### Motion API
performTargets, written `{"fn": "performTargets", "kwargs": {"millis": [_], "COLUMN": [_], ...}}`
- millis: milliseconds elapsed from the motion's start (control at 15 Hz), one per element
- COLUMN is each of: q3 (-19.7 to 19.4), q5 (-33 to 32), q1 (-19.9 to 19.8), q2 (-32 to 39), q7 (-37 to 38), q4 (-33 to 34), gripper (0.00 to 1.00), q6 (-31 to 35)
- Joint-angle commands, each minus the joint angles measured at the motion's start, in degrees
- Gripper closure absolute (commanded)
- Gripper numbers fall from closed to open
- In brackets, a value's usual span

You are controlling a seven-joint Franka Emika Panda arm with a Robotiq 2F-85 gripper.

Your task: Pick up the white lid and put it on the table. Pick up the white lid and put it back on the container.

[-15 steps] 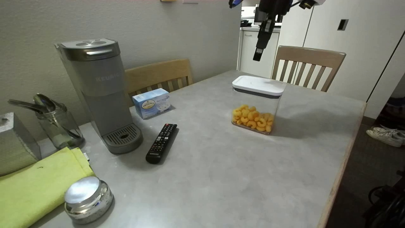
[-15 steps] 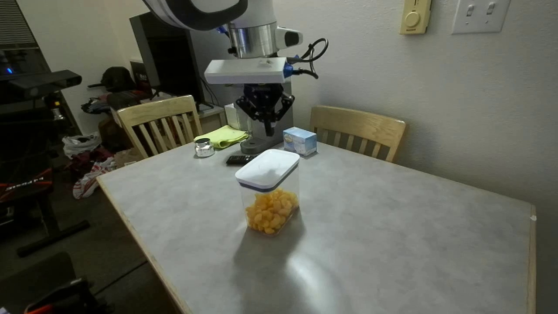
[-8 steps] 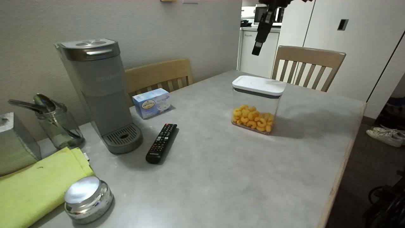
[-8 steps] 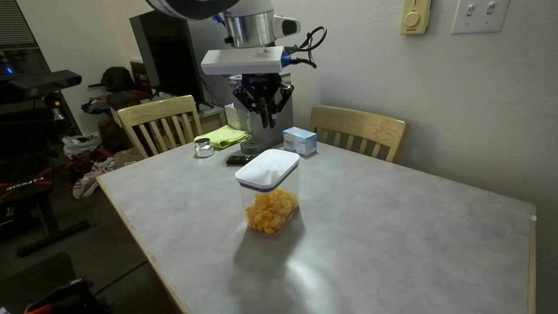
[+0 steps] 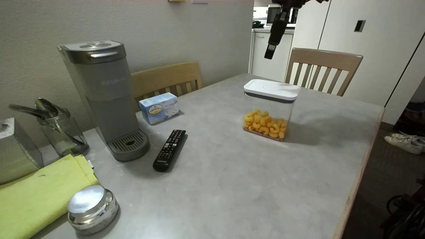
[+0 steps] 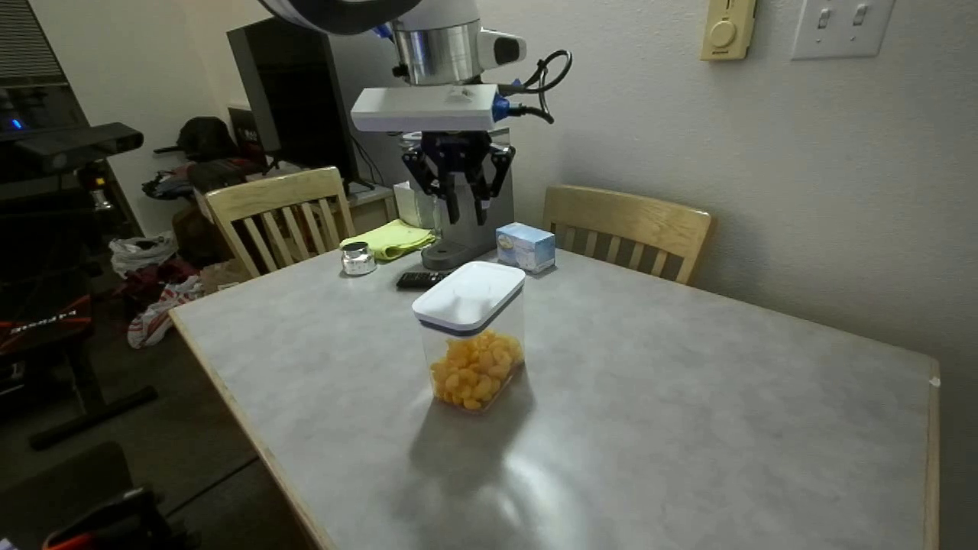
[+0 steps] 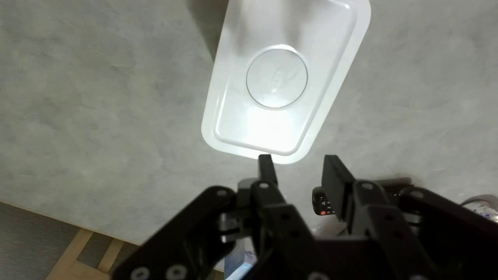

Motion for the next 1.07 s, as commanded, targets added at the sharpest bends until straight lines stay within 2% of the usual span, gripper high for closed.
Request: {"fn": "performTargets", "kwargs": {"millis": [0,267,333,467,733,1000], "q3": [-0.56,-0.56,-0.56,-0.41,-0.29,-0.28], "q5": [0.05,0.05,0.05,0.33,0.03,0.27], "q1": [0.56,0.56,0.56,0.66,1.08,1.29], "q2": [-0.01,-0.01,-0.01,-0.08,-0.1,-0.1], "q7": [0.02,0.01,0.01,-0.28,-0.3,-0.59], "q4": [0.09,0.09,0.09,-0.12,-0.14,0.04], "gripper": [0.61,0.61,0.36,0.29,0.02,0.0], "q6": [-0.16,-0.16,-0.16,0.4,0.94,1.2]}}
